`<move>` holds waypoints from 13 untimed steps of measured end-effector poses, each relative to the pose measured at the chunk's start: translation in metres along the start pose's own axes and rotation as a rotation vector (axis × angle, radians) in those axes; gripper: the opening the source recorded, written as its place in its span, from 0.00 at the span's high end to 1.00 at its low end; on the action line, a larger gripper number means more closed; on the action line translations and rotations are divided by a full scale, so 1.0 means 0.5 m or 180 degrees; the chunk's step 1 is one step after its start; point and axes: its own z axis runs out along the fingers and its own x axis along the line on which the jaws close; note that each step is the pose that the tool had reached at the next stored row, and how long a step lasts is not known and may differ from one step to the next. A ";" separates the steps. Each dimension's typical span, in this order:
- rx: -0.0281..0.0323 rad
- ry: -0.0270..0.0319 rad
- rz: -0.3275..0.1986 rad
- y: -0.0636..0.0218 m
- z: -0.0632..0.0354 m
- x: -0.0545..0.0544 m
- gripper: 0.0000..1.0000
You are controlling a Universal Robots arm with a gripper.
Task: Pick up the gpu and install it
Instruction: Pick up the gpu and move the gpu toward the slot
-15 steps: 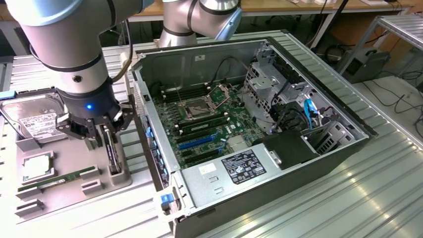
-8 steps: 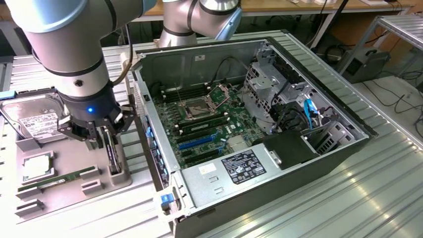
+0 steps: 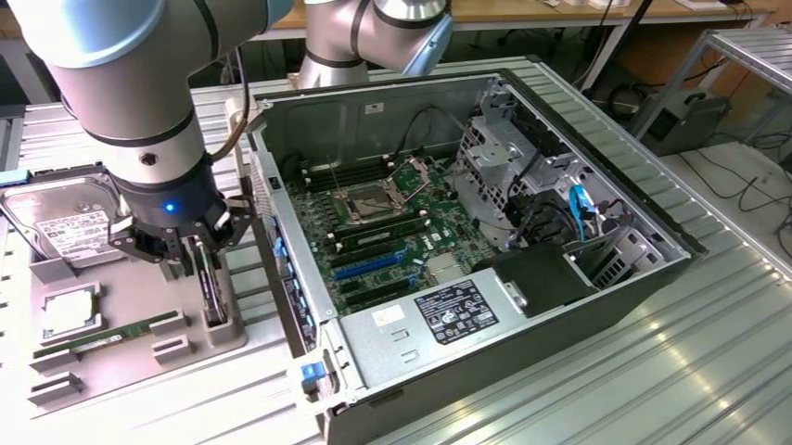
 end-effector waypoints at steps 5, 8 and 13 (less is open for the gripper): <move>0.0000 0.0000 0.0000 0.000 0.000 0.000 0.65; 0.0000 0.0000 0.0000 0.000 0.000 0.000 0.74; 0.0000 0.0002 -0.0024 0.000 0.000 0.000 0.74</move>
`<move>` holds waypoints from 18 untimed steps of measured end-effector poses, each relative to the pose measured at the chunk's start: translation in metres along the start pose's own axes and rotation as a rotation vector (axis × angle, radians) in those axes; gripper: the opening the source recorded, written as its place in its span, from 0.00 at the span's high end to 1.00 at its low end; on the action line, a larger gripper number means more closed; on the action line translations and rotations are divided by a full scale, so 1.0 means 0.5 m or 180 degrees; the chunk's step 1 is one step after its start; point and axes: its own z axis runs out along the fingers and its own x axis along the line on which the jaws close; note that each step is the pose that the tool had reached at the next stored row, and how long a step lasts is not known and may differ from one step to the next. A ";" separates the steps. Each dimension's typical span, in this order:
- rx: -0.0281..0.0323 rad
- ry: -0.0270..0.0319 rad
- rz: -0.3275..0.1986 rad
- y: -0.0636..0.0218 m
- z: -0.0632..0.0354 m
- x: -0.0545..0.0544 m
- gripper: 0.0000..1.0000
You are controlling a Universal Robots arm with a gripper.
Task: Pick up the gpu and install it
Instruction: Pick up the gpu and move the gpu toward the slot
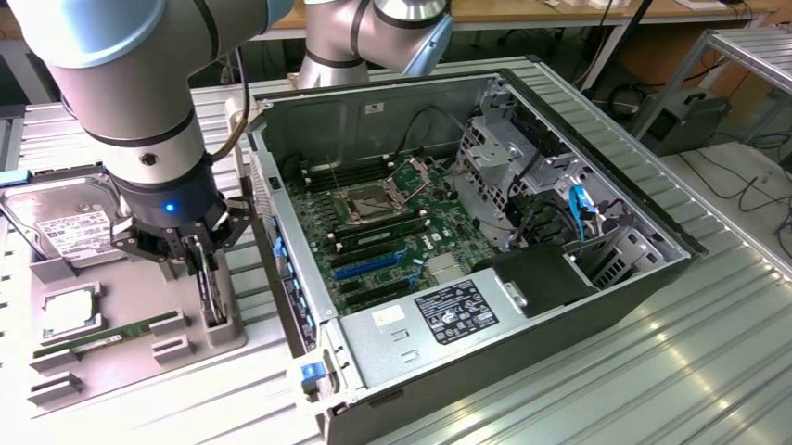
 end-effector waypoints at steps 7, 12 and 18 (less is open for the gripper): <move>-0.0007 0.0018 -0.0316 0.000 0.000 0.000 0.74; -0.0006 0.0017 -0.0290 0.000 0.000 0.000 0.74; -0.0004 0.0010 -0.0170 -0.001 0.001 0.000 0.74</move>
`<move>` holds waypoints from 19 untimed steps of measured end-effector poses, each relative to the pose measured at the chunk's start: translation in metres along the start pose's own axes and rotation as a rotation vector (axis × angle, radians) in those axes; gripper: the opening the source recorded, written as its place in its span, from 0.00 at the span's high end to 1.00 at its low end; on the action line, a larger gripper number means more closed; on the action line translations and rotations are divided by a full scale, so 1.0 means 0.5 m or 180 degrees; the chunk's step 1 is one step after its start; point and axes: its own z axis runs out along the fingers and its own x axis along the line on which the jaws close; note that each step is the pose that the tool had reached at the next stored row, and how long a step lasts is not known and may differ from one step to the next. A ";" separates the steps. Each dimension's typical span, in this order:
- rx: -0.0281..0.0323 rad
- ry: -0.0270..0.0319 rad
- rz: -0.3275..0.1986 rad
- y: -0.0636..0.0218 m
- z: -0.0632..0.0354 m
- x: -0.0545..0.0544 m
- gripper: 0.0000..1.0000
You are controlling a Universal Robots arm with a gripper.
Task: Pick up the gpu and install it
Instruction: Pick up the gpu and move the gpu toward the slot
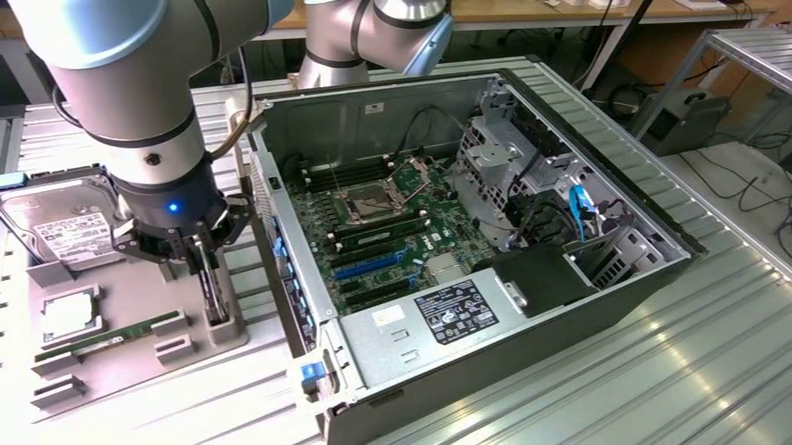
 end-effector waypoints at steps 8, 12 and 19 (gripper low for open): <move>0.0002 -0.0006 0.0094 -0.005 0.000 0.000 0.74; 0.0002 -0.0007 0.0117 -0.010 0.000 0.000 0.74; 0.0002 -0.0006 0.0115 -0.016 -0.001 0.002 0.74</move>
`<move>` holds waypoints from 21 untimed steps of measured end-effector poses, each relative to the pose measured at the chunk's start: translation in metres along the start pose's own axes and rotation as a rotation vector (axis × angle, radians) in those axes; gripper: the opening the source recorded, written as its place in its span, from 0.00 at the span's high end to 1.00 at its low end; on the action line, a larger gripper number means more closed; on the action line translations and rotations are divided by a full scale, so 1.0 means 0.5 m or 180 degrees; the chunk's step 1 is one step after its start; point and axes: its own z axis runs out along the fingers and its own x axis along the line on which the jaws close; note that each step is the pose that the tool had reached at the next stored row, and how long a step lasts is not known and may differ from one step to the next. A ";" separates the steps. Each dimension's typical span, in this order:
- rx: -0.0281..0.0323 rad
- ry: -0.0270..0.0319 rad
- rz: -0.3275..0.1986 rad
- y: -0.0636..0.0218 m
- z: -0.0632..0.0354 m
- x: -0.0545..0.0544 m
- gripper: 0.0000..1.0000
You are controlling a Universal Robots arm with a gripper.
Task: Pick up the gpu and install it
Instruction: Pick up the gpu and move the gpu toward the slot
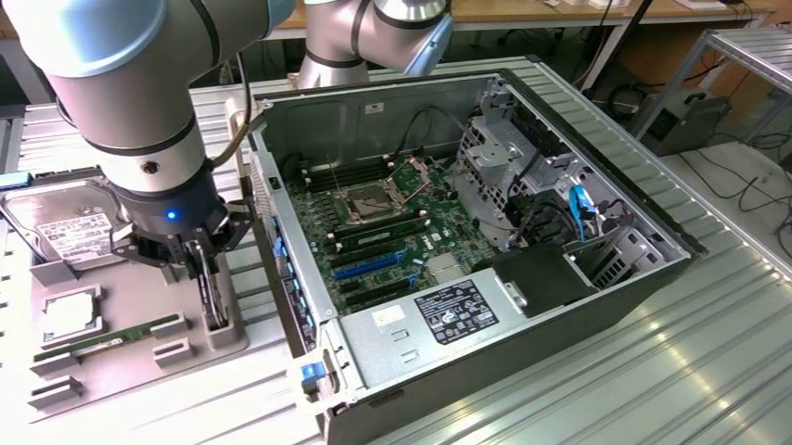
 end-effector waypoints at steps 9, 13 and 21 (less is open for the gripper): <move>0.0000 0.0000 -0.0001 0.001 -0.017 0.000 0.74; 0.0000 0.0000 -0.0003 0.002 -0.039 -0.001 0.74; 0.0000 0.0001 -0.0005 0.007 -0.132 -0.003 0.74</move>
